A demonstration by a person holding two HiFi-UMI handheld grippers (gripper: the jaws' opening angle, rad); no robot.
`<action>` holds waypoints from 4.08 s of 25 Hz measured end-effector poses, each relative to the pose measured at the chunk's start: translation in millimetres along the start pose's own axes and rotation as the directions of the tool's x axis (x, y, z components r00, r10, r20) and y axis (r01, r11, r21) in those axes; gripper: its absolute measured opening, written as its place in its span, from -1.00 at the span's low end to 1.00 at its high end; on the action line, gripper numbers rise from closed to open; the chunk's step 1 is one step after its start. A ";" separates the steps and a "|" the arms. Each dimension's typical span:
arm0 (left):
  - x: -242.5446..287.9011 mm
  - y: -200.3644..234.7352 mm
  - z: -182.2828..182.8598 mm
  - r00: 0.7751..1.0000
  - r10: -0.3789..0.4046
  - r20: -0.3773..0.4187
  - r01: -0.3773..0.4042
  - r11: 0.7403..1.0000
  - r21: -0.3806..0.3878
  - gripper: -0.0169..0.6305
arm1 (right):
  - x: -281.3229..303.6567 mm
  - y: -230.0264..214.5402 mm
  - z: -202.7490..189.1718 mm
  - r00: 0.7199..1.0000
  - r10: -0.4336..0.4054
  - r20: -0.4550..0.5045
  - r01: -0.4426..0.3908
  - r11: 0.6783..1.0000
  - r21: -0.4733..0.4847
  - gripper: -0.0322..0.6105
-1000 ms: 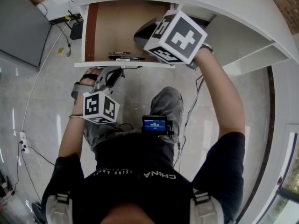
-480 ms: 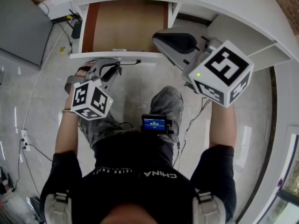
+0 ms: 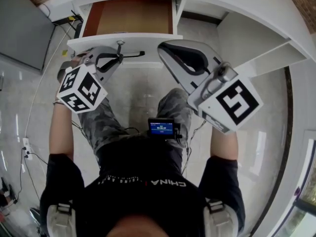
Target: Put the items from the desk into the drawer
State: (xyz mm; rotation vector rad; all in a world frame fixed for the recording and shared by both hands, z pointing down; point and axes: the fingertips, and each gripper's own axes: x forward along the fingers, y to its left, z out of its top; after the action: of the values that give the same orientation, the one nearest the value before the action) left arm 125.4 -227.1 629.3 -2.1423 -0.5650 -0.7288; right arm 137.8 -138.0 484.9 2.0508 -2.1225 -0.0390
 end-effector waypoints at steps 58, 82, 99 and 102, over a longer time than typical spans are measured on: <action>66.4 118.7 -14.9 0.990 0.144 0.005 -0.144 0.990 -0.002 -0.82 | -8.8 -6.4 -59.8 0.992 -0.119 -0.029 0.122 0.977 0.176 -0.84; -41.7 24.0 -31.4 0.841 0.448 0.303 -0.207 0.784 -0.585 -0.91 | 30.4 5.5 -106.8 0.973 -0.194 -0.129 0.206 0.975 0.087 -0.84; -30.8 39.4 -18.9 0.843 0.363 0.396 -0.087 0.819 -0.567 -0.91 | 39.5 -17.5 -109.6 0.952 -0.246 -0.180 0.272 0.953 0.135 -0.84; -10.4 8.7 -52.4 0.875 0.319 0.365 -0.067 0.825 -0.561 -0.91 | 49.5 3.7 -155.2 0.953 -0.241 -0.183 0.279 0.935 0.220 -0.84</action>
State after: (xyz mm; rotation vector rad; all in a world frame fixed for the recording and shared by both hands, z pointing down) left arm 106.8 -275.3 645.3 -2.8813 -0.3795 -0.2785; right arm 156.9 -169.5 643.6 2.3764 -1.8289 0.3484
